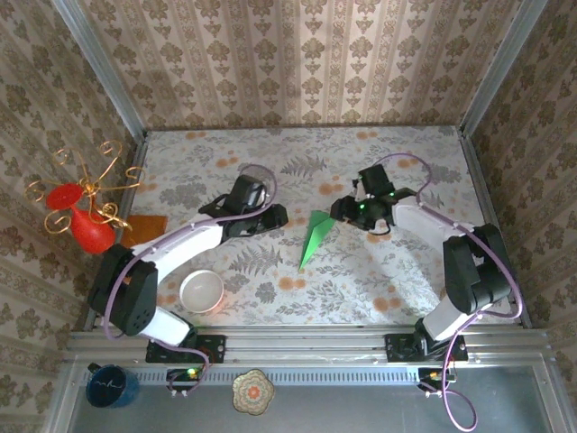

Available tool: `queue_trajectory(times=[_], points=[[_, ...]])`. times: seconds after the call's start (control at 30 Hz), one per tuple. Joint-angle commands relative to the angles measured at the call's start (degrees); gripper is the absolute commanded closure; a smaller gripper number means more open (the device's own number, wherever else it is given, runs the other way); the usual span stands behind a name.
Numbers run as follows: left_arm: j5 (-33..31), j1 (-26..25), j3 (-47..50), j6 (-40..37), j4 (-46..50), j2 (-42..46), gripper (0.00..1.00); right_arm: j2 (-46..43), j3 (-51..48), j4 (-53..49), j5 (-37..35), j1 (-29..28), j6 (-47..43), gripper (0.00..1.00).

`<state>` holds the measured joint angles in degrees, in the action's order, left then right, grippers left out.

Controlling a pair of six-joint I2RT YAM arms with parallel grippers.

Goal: Fold a paper plane with a square sheet of paper (pick it up from the middle)
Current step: Turn over a paper plane at the top-center of the table.

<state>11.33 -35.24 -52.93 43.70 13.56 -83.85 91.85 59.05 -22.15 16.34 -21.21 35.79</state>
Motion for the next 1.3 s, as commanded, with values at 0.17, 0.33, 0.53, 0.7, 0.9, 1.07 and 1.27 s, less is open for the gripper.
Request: queue_trajectory(times=[0.17,0.33,0.53,0.7,0.9,1.07,1.27], points=[[-6.0,2.2,9.7,-5.3,-0.5,11.3,0.26,2.9,8.7,-18.8,-25.9,-14.7,7.6,0.34],[-5.8,2.6,12.0,-7.9,-0.5,14.2,0.15,6.6,12.9,-19.0,-27.5,-17.5,10.0,0.30],[-3.8,2.9,12.4,-8.9,-1.7,12.6,0.00,11.7,16.1,-18.0,-26.0,-17.9,13.9,0.29],[-1.5,2.9,12.6,-8.1,-4.0,9.9,0.00,14.8,17.2,-17.7,-26.1,-17.9,16.5,0.30],[-0.6,2.8,12.3,-7.6,-4.7,7.4,0.00,15.5,16.4,-18.3,-27.1,-17.6,18.8,0.39],[0.0,2.8,11.5,-7.2,-4.9,5.5,0.00,14.2,15.3,-19.1,-27.8,-17.2,19.9,0.48],[-0.2,2.7,11.0,-6.9,-4.7,4.3,0.00,11.9,12.4,-17.0,-28.3,-16.8,21.2,0.57]])
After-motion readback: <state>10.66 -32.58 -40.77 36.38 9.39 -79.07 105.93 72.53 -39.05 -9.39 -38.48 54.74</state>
